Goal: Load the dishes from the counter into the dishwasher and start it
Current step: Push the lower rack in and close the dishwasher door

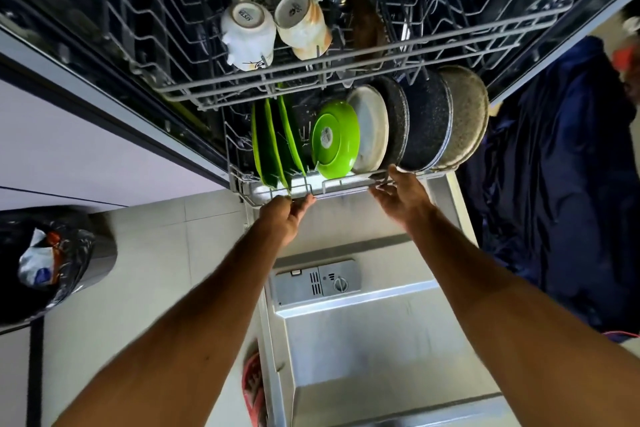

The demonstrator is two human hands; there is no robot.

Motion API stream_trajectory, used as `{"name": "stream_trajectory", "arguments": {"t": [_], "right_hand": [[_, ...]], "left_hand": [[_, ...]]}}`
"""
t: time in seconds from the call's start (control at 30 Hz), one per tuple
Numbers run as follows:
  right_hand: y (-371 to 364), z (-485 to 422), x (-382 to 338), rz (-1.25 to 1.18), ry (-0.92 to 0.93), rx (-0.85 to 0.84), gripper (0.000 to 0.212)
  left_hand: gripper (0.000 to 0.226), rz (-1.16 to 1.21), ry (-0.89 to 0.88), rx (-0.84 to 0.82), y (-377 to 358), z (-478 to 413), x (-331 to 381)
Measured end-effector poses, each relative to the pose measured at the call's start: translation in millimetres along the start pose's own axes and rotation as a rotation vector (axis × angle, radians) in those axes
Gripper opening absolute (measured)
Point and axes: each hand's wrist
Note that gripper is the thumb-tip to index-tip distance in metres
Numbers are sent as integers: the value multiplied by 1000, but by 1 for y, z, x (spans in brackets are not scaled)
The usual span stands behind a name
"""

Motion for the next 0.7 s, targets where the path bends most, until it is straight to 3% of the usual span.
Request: {"name": "stream_trajectory", "arguments": {"t": [0.23,0.5,0.6,0.7], "right_hand": [[-35,-34,-24,-37,75,-45,4],[-57,-62,-37,-80,33,-6,14],[-52,-60,-34,-84,-2,-44,29],[-47,-57,-35,-26,-17,-77,30]], "left_hand": [[29,9,-82,-79,-37,-19,29],[22,25,-173,-143,-56,-34,41],[29,54,-164,-184,-51,-37,37],[35,48,-162,-205,-49,-39,39]]}}
Point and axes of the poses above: each hand's wrist, its own z-axis away from the middle knuckle, its own y-axis out of the back of the hand, x = y × z, and after that the axes turned 1 degree about x, right-handed
